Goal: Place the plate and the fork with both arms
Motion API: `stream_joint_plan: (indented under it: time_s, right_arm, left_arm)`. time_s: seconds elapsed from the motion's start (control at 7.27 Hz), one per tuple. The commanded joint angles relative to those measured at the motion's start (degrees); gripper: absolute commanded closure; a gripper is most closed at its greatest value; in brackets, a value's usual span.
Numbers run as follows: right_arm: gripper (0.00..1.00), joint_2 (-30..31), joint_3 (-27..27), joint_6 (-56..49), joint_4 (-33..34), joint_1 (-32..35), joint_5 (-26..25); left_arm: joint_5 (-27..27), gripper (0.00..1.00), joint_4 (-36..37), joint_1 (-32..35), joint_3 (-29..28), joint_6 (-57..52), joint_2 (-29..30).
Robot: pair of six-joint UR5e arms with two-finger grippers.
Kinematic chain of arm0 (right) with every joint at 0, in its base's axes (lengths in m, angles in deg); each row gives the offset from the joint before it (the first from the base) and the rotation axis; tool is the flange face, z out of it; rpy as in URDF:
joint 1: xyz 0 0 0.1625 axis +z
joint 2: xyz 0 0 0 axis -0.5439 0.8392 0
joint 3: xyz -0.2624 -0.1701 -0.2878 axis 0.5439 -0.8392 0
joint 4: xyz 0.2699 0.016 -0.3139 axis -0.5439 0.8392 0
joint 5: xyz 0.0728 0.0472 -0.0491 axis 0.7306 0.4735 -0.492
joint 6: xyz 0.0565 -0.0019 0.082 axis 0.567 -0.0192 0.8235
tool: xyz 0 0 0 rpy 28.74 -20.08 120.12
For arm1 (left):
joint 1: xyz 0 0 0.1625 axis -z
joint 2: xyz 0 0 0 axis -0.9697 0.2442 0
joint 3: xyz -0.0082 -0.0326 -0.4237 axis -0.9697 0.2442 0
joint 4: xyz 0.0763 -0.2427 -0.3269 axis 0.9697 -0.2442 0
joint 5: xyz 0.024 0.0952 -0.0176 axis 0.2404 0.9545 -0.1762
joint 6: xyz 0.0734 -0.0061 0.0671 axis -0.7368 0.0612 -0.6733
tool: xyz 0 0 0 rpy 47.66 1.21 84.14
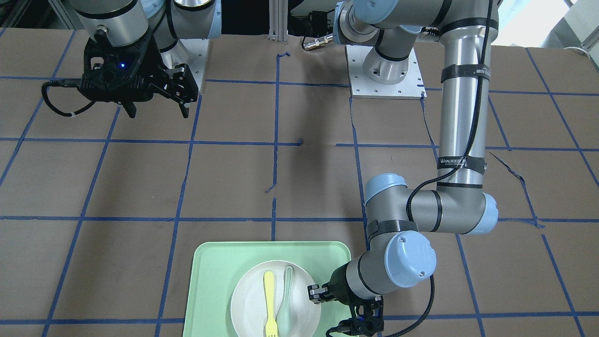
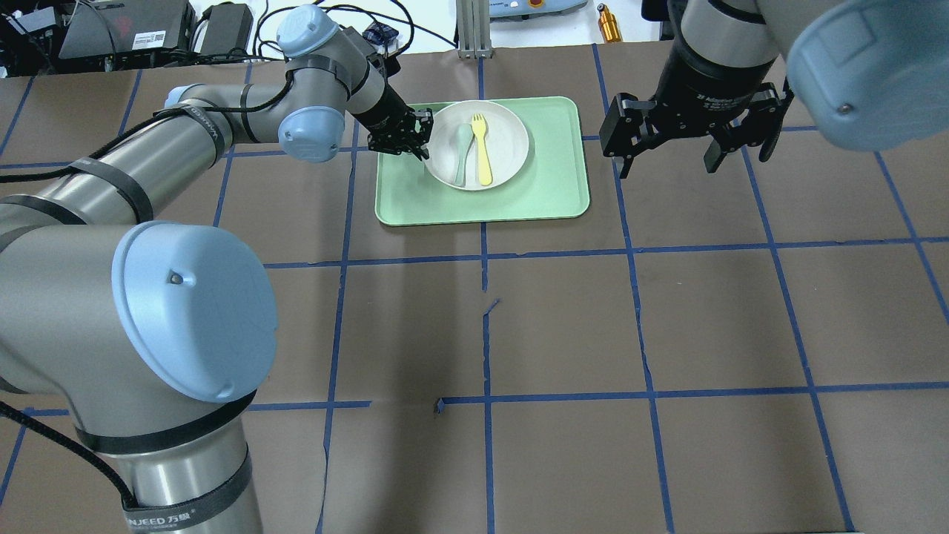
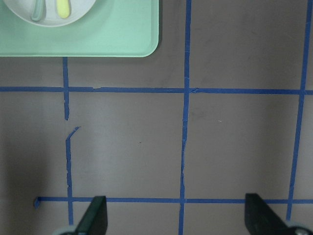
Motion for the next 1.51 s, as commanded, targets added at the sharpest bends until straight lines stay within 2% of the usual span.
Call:
stream_joint_plan:
  time_s: [0.0,0.14,0.41,0.55,0.69,0.83,1.1,1.38]
  right_arm:
    - [0.00,-0.21,-0.10,0.00,0.00,0.00,-0.20]
    - [0.00,-0.21,-0.01,0.00,0.00,0.00,-0.12]
    - [0.00,-0.21,0.08,0.09,0.00,0.00,0.06]
    - [0.00,-0.12,-0.01,0.00,-0.09,0.00,0.06]
    - [0.00,-0.21,0.08,0.09,-0.09,0.00,0.14]
    - [0.00,-0.21,-0.10,0.00,0.00,0.00,0.15]
    - [0.00,-0.21,-0.10,0.00,0.00,0.00,0.06]
    - [0.00,-0.47,0.42,-0.61,2.70,0.00,-0.56]
  left_arm:
    - [0.52,0.04,0.70,0.22,0.97,-0.16,-1.32]
    - [2.44,0.00,1.05,0.22,2.46,-1.21,-4.20]
    - [11.21,0.00,-2.08,-0.66,5.87,-3.58,-13.32]
    - [13.16,0.00,-5.85,-0.57,8.95,-3.68,-19.11]
    - [17.36,0.00,-12.85,-0.40,11.06,-3.69,-25.61]
    - [17.75,0.00,-18.14,-0.05,12.56,-3.69,-31.77]
    - [18.28,0.00,-19.85,0.48,18.09,-3.69,-42.42]
    - [18.72,0.00,-21.71,0.48,22.06,-3.69,-46.84]
